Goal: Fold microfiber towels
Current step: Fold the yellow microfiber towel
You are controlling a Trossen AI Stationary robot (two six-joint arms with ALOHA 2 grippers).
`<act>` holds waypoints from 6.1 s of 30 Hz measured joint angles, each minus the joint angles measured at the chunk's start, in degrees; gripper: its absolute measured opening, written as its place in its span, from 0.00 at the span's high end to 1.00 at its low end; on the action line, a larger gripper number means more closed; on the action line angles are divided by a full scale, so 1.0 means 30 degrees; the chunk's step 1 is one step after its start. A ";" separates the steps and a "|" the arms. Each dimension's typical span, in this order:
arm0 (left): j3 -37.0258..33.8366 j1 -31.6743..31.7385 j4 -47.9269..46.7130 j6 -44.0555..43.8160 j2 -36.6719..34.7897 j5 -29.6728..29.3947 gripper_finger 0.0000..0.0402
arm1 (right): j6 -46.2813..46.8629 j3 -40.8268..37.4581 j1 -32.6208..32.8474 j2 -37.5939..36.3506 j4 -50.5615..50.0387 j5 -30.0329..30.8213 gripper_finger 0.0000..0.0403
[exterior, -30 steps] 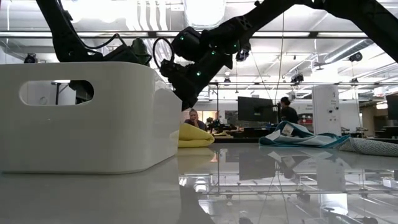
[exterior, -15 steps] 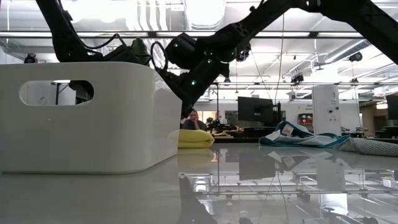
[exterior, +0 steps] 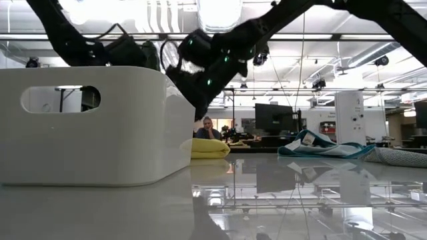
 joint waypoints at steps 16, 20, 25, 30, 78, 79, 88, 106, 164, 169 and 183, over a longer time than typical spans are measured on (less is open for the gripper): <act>0.0225 0.0163 0.1939 -0.0046 -0.2266 0.0352 0.97 | -0.3831 -0.1464 -0.3717 -0.3454 -0.5290 -0.1181 0.59; 0.0573 0.0545 0.2102 -0.0655 -0.1553 0.0429 0.90 | -0.3871 -0.2548 -0.5309 -0.3168 -0.3411 -0.4190 0.60; 0.0707 0.0731 0.3235 -0.0997 -0.0019 0.0468 0.75 | -0.3670 -0.3597 -0.6161 -0.2501 -0.1982 -0.6789 0.63; 0.0735 0.0874 0.3938 -0.0904 0.1841 0.0307 0.63 | -0.3817 -0.4464 -0.6095 -0.2413 -0.1855 -0.6867 0.66; 0.1559 0.1741 -0.0464 -0.0491 -0.1033 -0.0448 1.00 | -0.4151 -0.2754 -0.5919 -0.0954 0.3536 -0.7539 0.55; 0.1556 0.1741 -0.0681 -0.0522 -0.1033 -0.0445 1.00 | -0.4281 -0.2761 -0.5914 -0.0853 0.3498 -0.7952 0.54; 0.1479 0.1756 -0.1590 -0.1034 -0.0935 -0.0452 1.00 | -0.4441 -0.2761 -0.5919 0.0251 0.3854 -0.8365 0.64; 0.1479 0.1756 -0.5602 -0.2281 -0.2245 -0.0808 0.73 | -0.4237 -0.0981 -0.5955 0.0473 0.2247 -0.8447 0.98; 0.0160 0.1880 0.4103 0.1159 0.3972 -0.0889 1.00 | -0.5201 0.3927 -0.3861 0.3329 -0.1170 -0.5758 0.98; 0.0160 0.1880 0.4116 0.1144 0.3972 -0.0809 1.00 | -0.5800 0.4810 -0.3799 0.3285 -0.1092 -0.5768 0.98; 0.0168 0.1880 0.4117 0.1020 0.3941 -0.0784 1.00 | -0.5564 0.4685 -0.3442 0.4298 -0.1236 -0.5191 0.98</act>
